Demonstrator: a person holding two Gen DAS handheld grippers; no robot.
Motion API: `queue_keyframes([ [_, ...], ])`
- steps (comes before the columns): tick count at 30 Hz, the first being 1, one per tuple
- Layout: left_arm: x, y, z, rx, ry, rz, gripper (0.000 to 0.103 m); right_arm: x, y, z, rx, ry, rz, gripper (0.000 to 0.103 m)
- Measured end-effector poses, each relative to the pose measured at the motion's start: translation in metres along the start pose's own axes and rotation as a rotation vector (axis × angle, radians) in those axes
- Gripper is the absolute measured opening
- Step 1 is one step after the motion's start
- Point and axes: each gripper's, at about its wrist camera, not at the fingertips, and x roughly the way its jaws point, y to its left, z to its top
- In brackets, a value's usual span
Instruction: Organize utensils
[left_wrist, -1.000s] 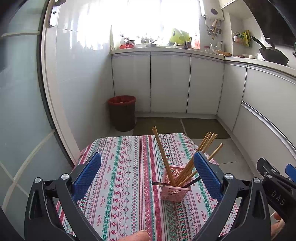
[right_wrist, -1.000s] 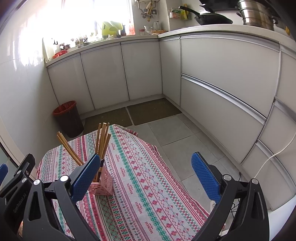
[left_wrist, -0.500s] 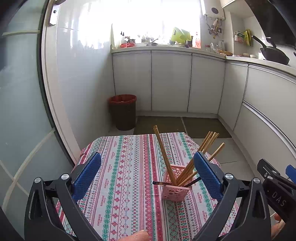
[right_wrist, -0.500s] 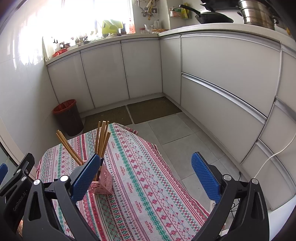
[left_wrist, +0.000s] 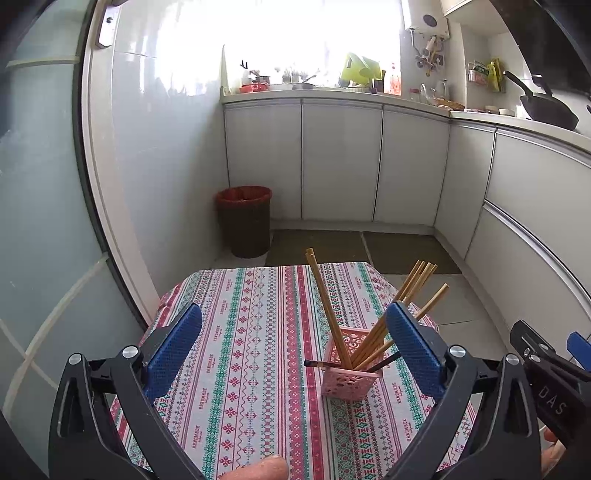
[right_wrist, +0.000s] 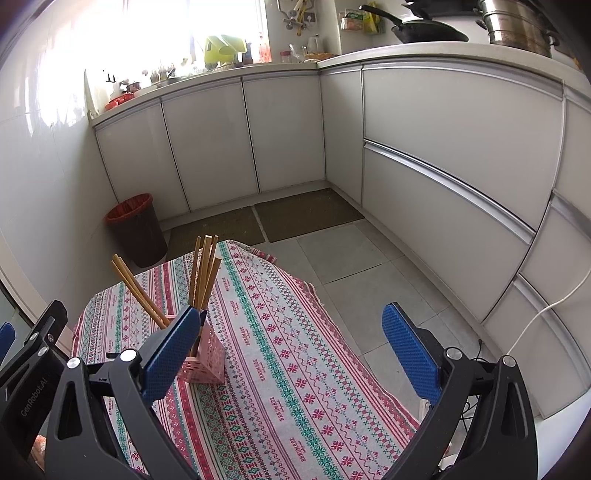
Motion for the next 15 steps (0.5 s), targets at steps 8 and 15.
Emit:
queue_keyframes([
  [8, 0.0005, 0.0000, 0.0001, 0.015, -0.005, -0.013, 0.092, 0.0016, 0.0006, -0.0004, -0.001, 0.010, 0.002, 0.096],
  [15, 0.0015, 0.0018, -0.0014, 0.012, -0.015, -0.030, 0.088, 0.0029, -0.0001, -0.0015, 0.007, 0.018, 0.004, 0.096],
])
